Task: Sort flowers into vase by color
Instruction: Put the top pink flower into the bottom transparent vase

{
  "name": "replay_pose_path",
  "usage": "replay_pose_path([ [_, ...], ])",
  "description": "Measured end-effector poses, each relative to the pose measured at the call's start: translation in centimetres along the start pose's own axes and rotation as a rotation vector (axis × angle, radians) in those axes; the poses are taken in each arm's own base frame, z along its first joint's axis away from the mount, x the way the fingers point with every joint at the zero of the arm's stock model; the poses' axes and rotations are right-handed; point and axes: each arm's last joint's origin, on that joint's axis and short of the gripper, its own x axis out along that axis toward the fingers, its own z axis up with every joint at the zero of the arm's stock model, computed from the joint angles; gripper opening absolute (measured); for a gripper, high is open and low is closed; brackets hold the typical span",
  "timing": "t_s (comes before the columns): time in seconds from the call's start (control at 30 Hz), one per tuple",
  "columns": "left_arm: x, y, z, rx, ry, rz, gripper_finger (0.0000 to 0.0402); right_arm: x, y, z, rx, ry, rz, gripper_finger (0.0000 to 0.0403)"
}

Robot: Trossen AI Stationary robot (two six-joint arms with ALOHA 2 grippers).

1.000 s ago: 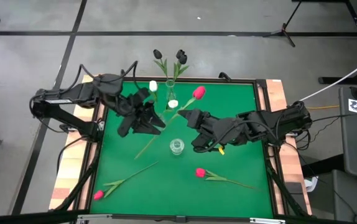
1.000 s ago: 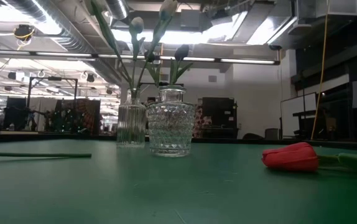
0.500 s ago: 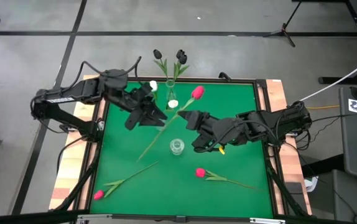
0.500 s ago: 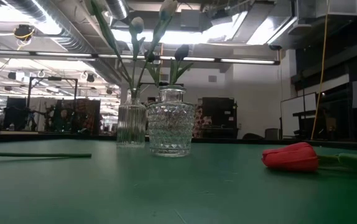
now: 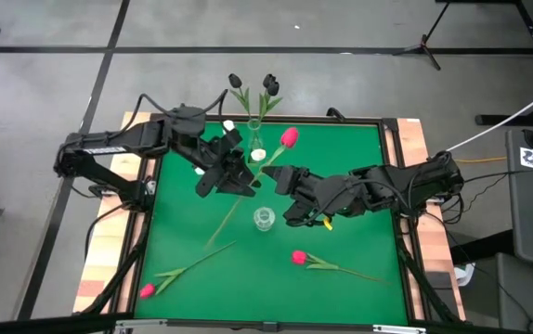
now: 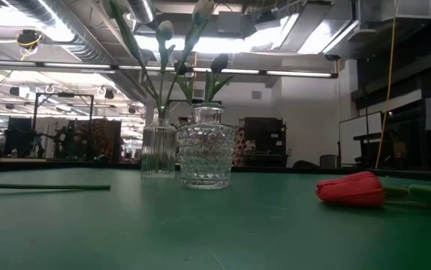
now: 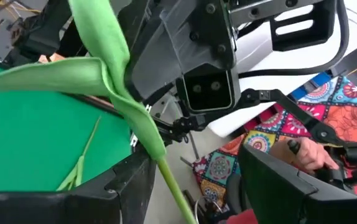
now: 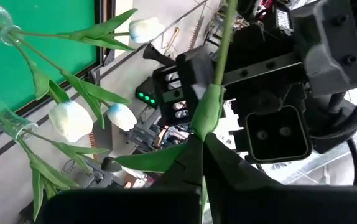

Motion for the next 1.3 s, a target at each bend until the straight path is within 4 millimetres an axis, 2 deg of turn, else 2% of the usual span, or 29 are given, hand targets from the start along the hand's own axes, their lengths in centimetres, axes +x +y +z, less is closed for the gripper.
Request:
replay_pose_path([
  [0.1,0.1,0.1,0.0,-0.002,0.004,0.002,0.0221,0.2,0.1,0.0,-0.005,0.013,0.010,0.0001],
  [0.2,0.0,0.2,0.1,-0.004,0.001,0.005,0.0200,0.3,0.2,0.0,-0.006,0.018,0.014,0.0001],
  [0.53,0.0,0.5,-0.2,-0.002,0.025,0.041,0.0044,0.3,0.2,0.1,-0.011,0.024,0.015,0.0001],
  [0.63,0.0,0.7,-0.5,0.003,0.042,0.062,0.0010,0.3,0.2,0.1,-0.010,0.020,0.013,0.0001],
  [0.73,0.0,0.8,-0.5,0.022,0.038,0.075,0.0008,0.3,0.1,0.1,0.000,0.040,0.008,0.0007],
  [0.87,-0.1,0.8,-0.3,0.051,-0.001,0.101,0.0004,0.4,-0.3,-0.1,0.094,0.096,-0.023,0.0036],
  [1.3,-0.4,1.3,0.2,0.042,-0.033,0.144,0.0005,0.2,-0.6,-0.4,0.166,0.180,-0.042,0.0186],
])
